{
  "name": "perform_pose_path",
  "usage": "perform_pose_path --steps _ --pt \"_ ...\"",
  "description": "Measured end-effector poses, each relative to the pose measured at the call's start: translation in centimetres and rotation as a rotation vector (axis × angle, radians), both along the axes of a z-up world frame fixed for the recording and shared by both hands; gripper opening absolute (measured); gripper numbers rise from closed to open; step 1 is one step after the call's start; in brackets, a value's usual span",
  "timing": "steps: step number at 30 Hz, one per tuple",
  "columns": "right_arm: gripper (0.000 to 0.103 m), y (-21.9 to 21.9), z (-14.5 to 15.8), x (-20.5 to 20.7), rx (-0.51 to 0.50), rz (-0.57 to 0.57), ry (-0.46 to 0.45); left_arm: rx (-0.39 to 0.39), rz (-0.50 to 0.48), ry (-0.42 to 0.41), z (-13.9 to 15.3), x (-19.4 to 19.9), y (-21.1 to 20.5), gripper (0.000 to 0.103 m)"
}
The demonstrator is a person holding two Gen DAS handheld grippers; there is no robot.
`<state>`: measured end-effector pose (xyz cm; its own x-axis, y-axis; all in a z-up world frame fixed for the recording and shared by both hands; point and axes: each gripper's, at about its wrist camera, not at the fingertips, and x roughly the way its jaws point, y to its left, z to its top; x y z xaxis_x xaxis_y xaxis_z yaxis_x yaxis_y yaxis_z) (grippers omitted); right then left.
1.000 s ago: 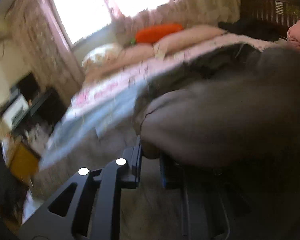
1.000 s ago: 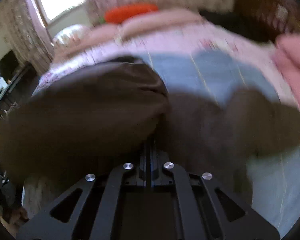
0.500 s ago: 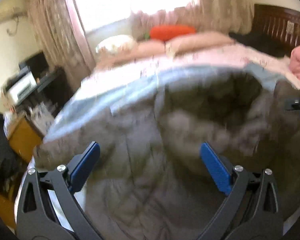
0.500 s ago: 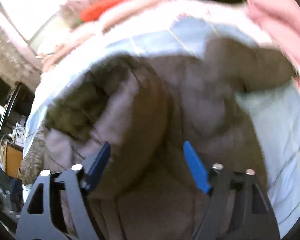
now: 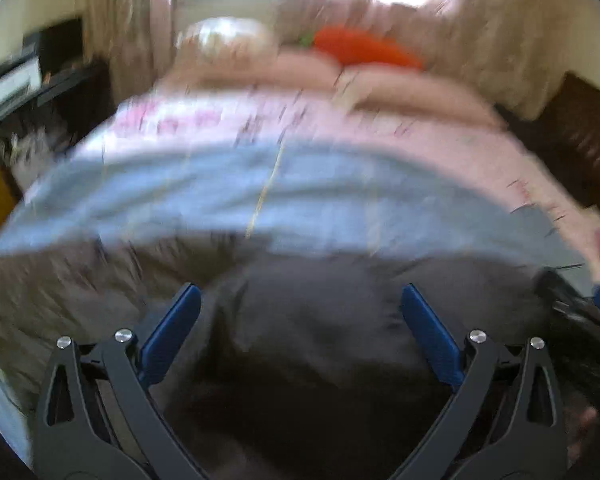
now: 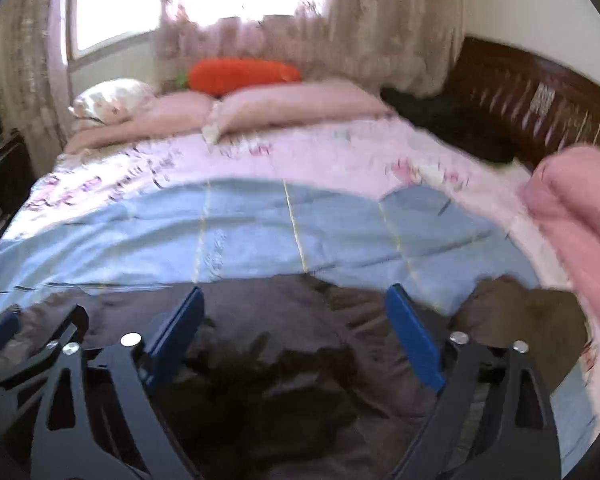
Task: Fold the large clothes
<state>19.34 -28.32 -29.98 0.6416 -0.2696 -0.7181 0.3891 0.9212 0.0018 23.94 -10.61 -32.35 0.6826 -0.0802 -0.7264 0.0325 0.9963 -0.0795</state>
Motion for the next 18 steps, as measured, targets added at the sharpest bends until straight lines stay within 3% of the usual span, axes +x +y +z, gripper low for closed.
perform_pose_path --steps 1,3,8,10,13,18 --pt "0.094 -0.6 -2.0 0.4 0.069 -0.005 0.023 -0.027 -0.008 -0.003 -1.4 0.3 0.5 0.101" --pt "0.102 -1.1 -3.6 0.3 0.132 -0.031 -0.033 -0.046 -0.054 -0.081 -3.0 0.6 1.2 0.101" --pt "0.102 0.2 -7.1 -1.1 0.085 -0.045 -0.197 -0.154 -0.072 -0.17 -5.1 1.3 2.0 0.101" --pt "0.102 0.3 -8.0 -0.5 0.098 -0.046 -0.212 -0.191 -0.068 -0.195 -6.0 2.0 2.0 0.101" --pt "0.102 -1.1 -9.4 1.3 0.196 -0.041 -0.225 -0.193 -0.056 -0.205 -6.7 2.9 1.4 0.101" --pt "0.102 -0.7 -9.7 1.9 0.17 -0.043 -0.198 -0.175 -0.05 -0.189 -6.8 3.2 1.1 0.101"
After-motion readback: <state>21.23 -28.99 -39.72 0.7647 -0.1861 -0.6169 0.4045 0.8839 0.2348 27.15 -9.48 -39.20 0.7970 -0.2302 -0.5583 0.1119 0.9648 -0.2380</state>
